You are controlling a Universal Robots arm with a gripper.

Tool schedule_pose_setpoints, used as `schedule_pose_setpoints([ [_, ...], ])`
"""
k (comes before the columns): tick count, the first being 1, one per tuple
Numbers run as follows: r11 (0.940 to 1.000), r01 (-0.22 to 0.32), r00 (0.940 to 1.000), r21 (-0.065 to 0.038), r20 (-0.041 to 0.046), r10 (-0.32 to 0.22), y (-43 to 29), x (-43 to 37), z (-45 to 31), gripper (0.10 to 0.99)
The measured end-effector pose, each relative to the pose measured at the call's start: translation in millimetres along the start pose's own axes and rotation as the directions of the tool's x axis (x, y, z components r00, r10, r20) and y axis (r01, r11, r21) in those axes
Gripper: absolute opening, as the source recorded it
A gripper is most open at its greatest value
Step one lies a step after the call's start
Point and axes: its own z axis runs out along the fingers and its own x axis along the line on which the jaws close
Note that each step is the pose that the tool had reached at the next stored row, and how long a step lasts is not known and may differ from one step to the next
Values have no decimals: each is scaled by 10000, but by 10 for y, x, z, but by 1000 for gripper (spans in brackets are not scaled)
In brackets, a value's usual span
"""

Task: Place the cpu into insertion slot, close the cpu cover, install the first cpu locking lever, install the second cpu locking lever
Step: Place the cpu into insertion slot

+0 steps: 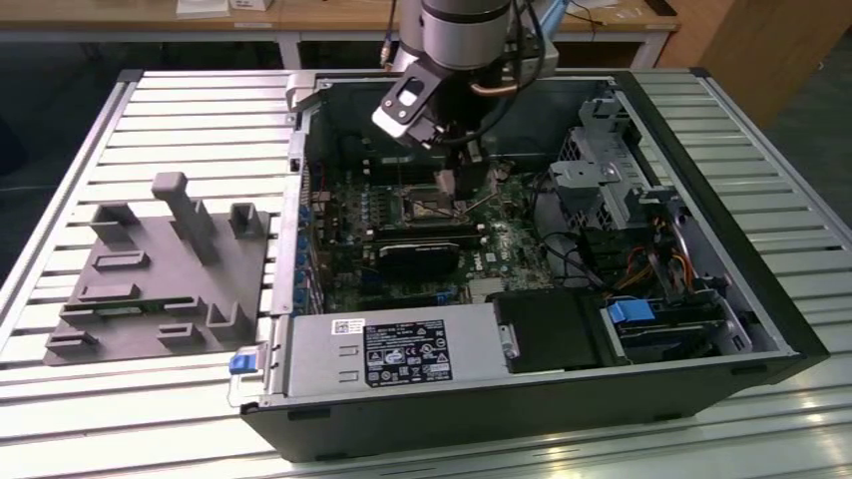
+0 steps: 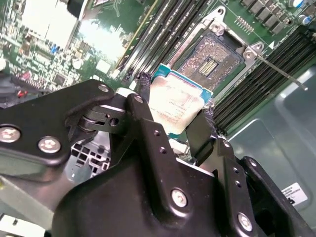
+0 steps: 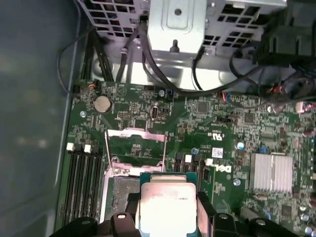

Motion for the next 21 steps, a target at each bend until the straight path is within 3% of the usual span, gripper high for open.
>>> schedule_pose_setpoints([
  [9, 9999, -160, 9999, -3, 26, 160, -71, 67, 89, 537],
  [21, 9999, -150, 9998, 4, 146, 150, -107, 144, 190, 537],
])
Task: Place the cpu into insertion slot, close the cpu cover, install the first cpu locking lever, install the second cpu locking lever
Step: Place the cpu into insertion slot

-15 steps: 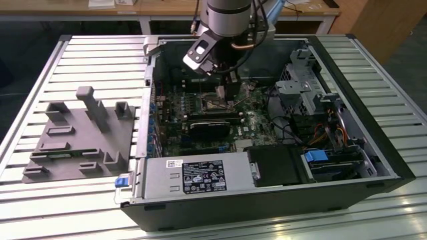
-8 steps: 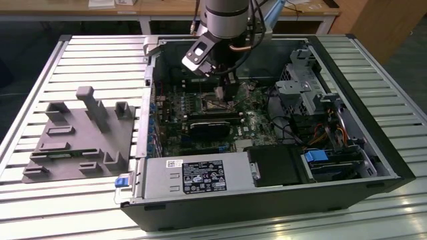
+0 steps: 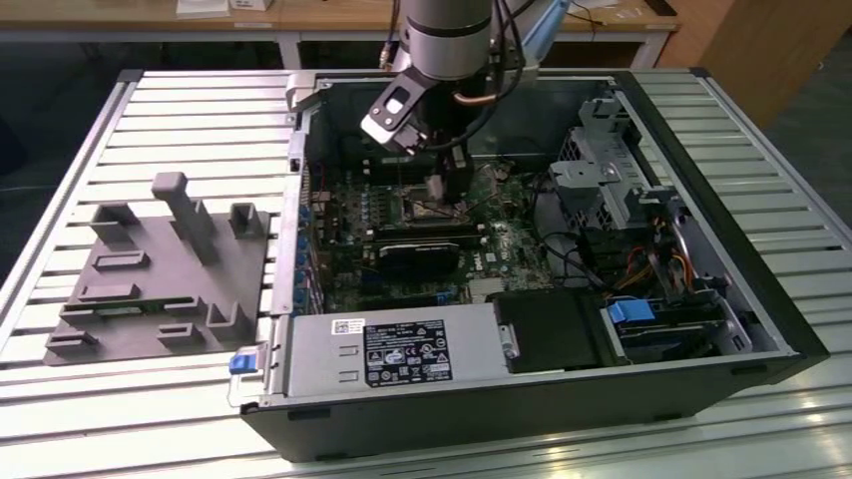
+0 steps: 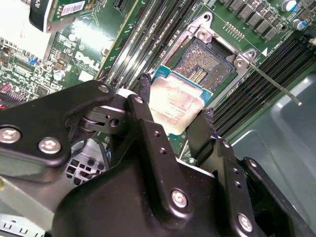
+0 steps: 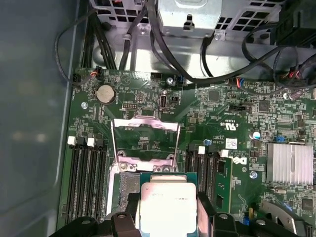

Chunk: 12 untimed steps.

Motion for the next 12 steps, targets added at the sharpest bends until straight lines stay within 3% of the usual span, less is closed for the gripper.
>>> schedule_pose_setpoints([
  [12, 10000, 0, 10000, -1, 7, 0, -46, 60, 85, 537],
])
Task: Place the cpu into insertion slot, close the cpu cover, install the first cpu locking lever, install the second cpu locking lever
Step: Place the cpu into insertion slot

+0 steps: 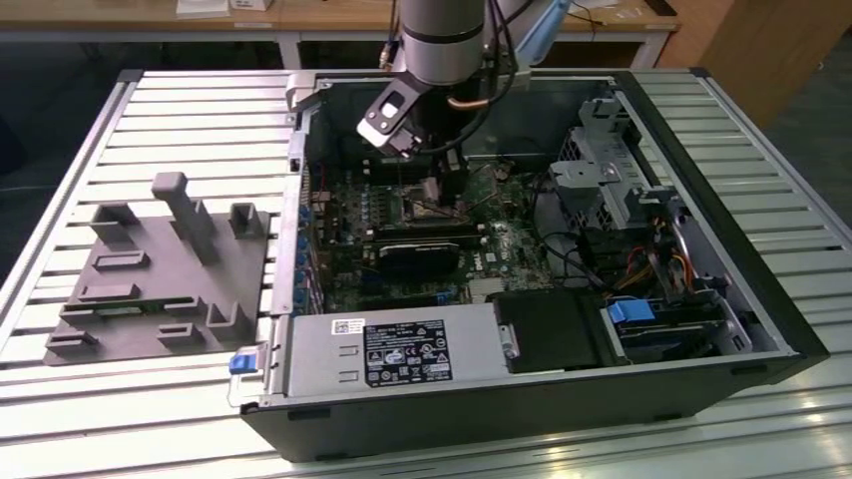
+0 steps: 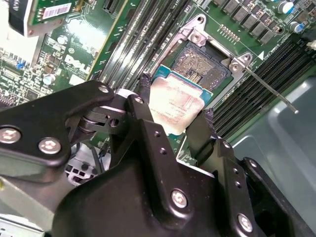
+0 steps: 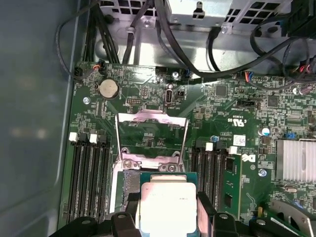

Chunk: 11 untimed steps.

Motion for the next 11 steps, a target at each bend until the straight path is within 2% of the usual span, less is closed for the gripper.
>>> schedule_pose_setpoints([
  [11, 10000, 1, 10000, 1, 2, -1, -42, 68, 68, 537],
])
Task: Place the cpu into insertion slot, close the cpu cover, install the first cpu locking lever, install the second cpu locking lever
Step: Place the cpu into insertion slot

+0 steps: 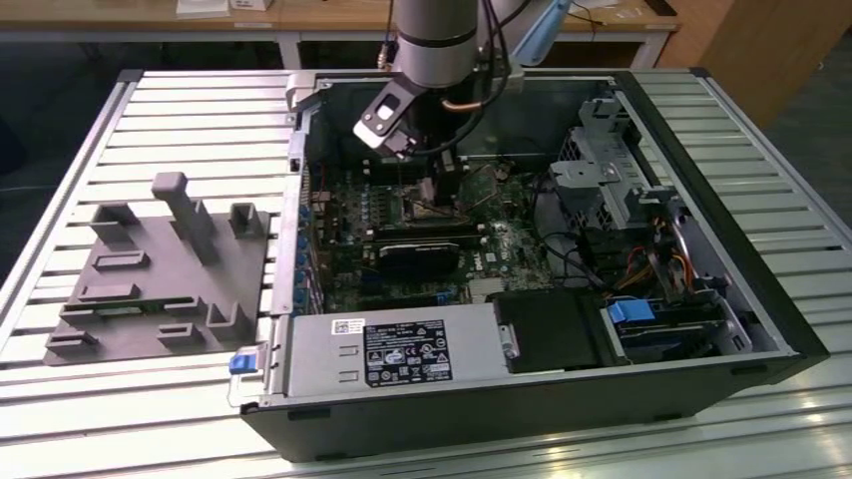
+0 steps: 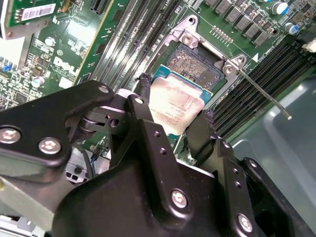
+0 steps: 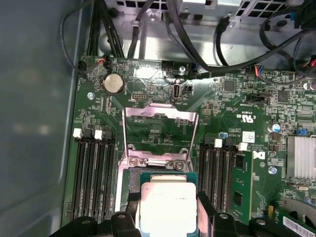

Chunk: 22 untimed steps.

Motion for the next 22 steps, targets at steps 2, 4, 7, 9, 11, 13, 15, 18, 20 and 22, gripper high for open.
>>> schedule_pose_setpoints([
  [2, 10000, 0, 10000, -1, -1, 0, -5, 6, 16, 537],
  [4, 10000, -6, 10000, 0, 0, 6, -9, 10, 31, 537],
  [7, 10000, -19, 10000, 0, 2, 19, -14, 16, 49, 537],
  [9, 10000, -28, 10000, 0, 2, 28, -17, 20, 60, 537],
  [11, 10000, -50, 10000, 1, 5, 50, -20, 25, 69, 537],
  [13, 9999, -107, 9999, 0, 9, 107, -22, 28, 75, 537],
  [15, 9998, -198, 9998, -1, 18, 198, -24, 30, 81, 537],
  [18, 9994, -358, 9994, 0, 33, 358, -30, 35, 89, 537],
  [20, 9990, -441, 9990, -2, 38, 441, -32, 42, 97, 537],
  [22, 9988, -487, 9988, -2, 44, 487, -33, 55, 106, 537],
])
